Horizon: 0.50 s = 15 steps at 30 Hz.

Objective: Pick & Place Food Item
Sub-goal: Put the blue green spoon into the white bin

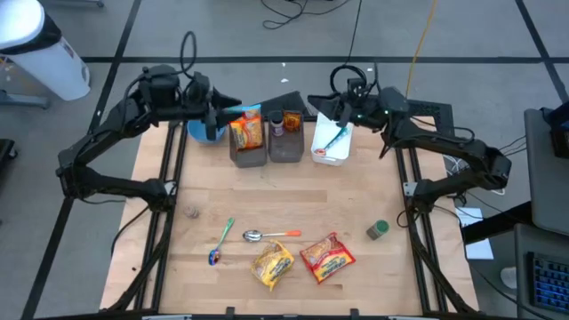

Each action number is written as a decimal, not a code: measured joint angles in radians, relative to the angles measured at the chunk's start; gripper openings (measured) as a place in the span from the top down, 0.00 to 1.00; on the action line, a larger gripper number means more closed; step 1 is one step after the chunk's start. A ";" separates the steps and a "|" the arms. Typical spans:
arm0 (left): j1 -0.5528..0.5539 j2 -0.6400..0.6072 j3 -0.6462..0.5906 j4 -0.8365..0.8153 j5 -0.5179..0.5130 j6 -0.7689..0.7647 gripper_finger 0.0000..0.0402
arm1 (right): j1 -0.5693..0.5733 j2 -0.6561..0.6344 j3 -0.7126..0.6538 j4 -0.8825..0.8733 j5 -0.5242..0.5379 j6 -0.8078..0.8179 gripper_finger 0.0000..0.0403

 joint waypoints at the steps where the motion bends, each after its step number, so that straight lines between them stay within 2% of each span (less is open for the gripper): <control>1: 0.001 0.000 0.000 -0.035 0.030 0.029 0.43 | 0.005 0.003 -0.001 0.004 0.000 -0.014 0.65; 4: 0.014 -0.013 0.000 -0.138 0.158 0.109 0.43 | 0.048 0.014 0.027 -0.048 0.000 -0.095 0.65; 7: 0.031 -0.051 0.000 -0.210 0.239 0.141 0.43 | 0.113 0.017 0.094 -0.217 0.046 -0.237 0.65; 11: 0.034 -0.105 0.000 -0.321 0.222 0.200 0.43 | 0.201 0.042 0.231 -0.473 0.167 -0.452 0.65; 15: 0.011 -0.148 0.001 -0.435 0.172 0.201 0.43 | 0.236 0.086 0.350 -0.710 0.172 -0.524 0.65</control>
